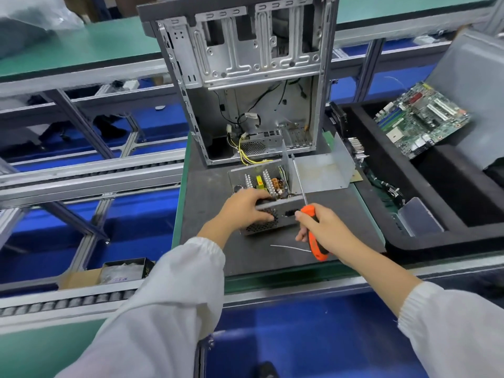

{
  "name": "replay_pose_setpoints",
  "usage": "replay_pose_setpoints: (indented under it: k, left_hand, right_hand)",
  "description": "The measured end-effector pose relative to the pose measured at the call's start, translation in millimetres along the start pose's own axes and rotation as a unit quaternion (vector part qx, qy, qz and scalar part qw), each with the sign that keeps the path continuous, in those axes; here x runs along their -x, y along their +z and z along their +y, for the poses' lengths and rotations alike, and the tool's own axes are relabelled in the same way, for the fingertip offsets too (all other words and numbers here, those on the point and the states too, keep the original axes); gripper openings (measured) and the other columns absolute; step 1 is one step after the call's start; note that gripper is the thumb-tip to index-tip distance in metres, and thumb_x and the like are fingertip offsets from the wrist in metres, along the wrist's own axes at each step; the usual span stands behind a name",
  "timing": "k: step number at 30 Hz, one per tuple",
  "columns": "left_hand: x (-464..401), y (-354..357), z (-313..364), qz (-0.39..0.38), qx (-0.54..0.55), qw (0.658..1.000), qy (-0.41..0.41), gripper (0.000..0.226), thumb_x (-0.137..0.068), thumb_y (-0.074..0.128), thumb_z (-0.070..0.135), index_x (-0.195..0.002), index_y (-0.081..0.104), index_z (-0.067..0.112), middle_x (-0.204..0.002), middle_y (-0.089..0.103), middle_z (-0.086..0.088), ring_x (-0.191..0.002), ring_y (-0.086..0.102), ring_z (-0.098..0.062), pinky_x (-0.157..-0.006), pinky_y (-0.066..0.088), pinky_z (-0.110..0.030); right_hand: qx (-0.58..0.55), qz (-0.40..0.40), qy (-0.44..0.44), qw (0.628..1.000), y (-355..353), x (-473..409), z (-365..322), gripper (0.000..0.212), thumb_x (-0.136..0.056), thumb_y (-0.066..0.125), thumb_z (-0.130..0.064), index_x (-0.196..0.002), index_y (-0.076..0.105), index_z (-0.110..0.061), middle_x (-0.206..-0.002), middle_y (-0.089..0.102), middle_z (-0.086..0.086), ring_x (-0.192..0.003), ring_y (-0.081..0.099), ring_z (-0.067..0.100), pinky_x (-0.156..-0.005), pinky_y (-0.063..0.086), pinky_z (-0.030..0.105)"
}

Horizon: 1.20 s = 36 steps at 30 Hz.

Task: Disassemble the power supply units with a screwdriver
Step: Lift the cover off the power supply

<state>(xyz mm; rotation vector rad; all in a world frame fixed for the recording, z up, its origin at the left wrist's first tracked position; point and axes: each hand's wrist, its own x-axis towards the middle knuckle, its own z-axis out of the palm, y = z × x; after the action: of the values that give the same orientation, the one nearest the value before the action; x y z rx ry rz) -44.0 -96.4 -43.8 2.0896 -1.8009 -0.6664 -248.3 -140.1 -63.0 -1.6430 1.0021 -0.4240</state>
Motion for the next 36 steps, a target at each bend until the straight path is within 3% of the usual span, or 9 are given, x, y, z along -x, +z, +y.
replay_pose_setpoints:
  k: [3, 8, 14, 18, 20, 23, 27, 31, 36]
  left_hand:
    - [-1, -28, 10, -0.002, 0.120, 0.993, 0.016, 0.044, -0.078, 0.081, 0.022, -0.117, 0.067, 0.007, -0.101, 0.072, -0.010, -0.092, 0.069, -0.027, -0.087, 0.054, -0.047]
    - [-3, -59, 11, -0.062, 0.296, 0.953, -0.031, 0.037, -0.080, 0.079, 0.017, -0.115, 0.070, 0.007, -0.106, 0.073, -0.014, -0.101, 0.069, -0.033, -0.092, 0.055, -0.046]
    - [-13, -74, -5, -0.151, 0.393, 0.901, -0.105, 0.031, -0.084, 0.074, 0.013, -0.114, 0.070, 0.004, -0.107, 0.071, -0.019, -0.088, 0.071, -0.026, -0.074, 0.059, -0.034]
    - [-26, -84, -17, -0.148, 0.439, 0.872, -0.161, 0.036, -0.086, 0.070, 0.015, -0.119, 0.066, -0.002, -0.108, 0.070, -0.018, -0.094, 0.069, -0.027, -0.086, 0.057, -0.037]
    - [-25, -79, -26, -0.097, 0.513, 0.828, -0.206, 0.041, -0.086, 0.069, 0.019, -0.120, 0.064, -0.004, -0.116, 0.068, -0.020, -0.105, 0.067, -0.031, -0.095, 0.054, -0.041]
    - [-14, -56, -35, -0.003, 0.651, 0.717, -0.249, 0.037, -0.082, 0.070, 0.027, -0.109, 0.070, 0.002, -0.111, 0.071, -0.017, -0.094, 0.071, -0.026, -0.080, 0.060, -0.038]
    - [2, -31, -36, 0.031, 0.766, 0.611, -0.196, 0.038, -0.094, 0.057, 0.034, -0.106, 0.073, 0.003, -0.115, 0.070, -0.018, -0.103, 0.069, -0.028, -0.072, 0.060, -0.039]
    - [4, -29, -38, 0.038, 0.779, 0.604, -0.166, 0.045, -0.101, 0.042, 0.036, -0.120, 0.062, 0.000, -0.120, 0.067, -0.020, -0.110, 0.066, -0.031, -0.077, 0.059, -0.042]
    - [-2, -31, -32, 0.117, 0.704, 0.678, -0.173, 0.043, -0.103, 0.041, 0.034, -0.107, 0.066, 0.000, -0.103, 0.073, -0.017, -0.094, 0.072, -0.027, -0.069, 0.059, -0.034]
  right_hand:
    - [-0.015, -0.008, -0.020, 1.000, -10, 4, -7, 0.019, -0.098, 0.051, -0.028, -0.086, 0.055, -0.014, -0.057, 0.065, 0.000, -0.067, 0.070, 0.023, -0.062, 0.052, 0.024]
    - [-0.024, -0.037, -0.071, 0.997, -21, -3, -36, 0.022, -0.098, 0.051, -0.027, -0.088, 0.057, -0.008, -0.058, 0.064, 0.004, -0.059, 0.069, 0.024, -0.055, 0.052, 0.022]
    - [-0.042, -0.052, -0.090, 0.994, -16, -39, -78, 0.023, -0.099, 0.051, -0.026, -0.090, 0.056, -0.006, -0.055, 0.064, 0.006, -0.056, 0.067, 0.025, -0.054, 0.054, 0.027]
    - [-0.071, -0.085, -0.068, 0.991, -2, -67, -97, 0.024, -0.099, 0.050, -0.027, -0.092, 0.054, -0.005, -0.057, 0.062, 0.005, -0.059, 0.069, 0.027, -0.054, 0.056, 0.030]
    - [-0.089, -0.087, -0.034, 0.992, 0, -78, -105, 0.025, -0.099, 0.051, -0.028, -0.089, 0.054, -0.006, -0.055, 0.060, 0.005, -0.058, 0.069, 0.026, -0.053, 0.057, 0.030]
    - [-0.113, -0.089, 0.024, 0.989, -1, -92, -114, 0.027, -0.098, 0.052, -0.030, -0.085, 0.054, -0.006, -0.054, 0.060, 0.009, -0.052, 0.067, 0.024, -0.044, 0.053, 0.027]
    - [-0.104, -0.097, 0.037, 0.989, 1, -102, -117, 0.028, -0.098, 0.053, -0.027, -0.080, 0.054, -0.006, -0.052, 0.058, 0.011, -0.051, 0.066, 0.026, -0.045, 0.055, 0.029]
    - [-0.108, -0.100, 0.047, 0.988, 1, -107, -117, 0.028, -0.097, 0.053, -0.028, -0.081, 0.053, -0.005, -0.051, 0.056, 0.009, -0.051, 0.066, 0.027, -0.042, 0.051, 0.027]
    - [-0.100, -0.117, 0.063, 0.986, -1, -111, -122, 0.030, -0.098, 0.050, -0.032, -0.087, 0.054, -0.005, -0.049, 0.055, 0.006, -0.050, 0.065, 0.026, -0.042, 0.050, 0.027]
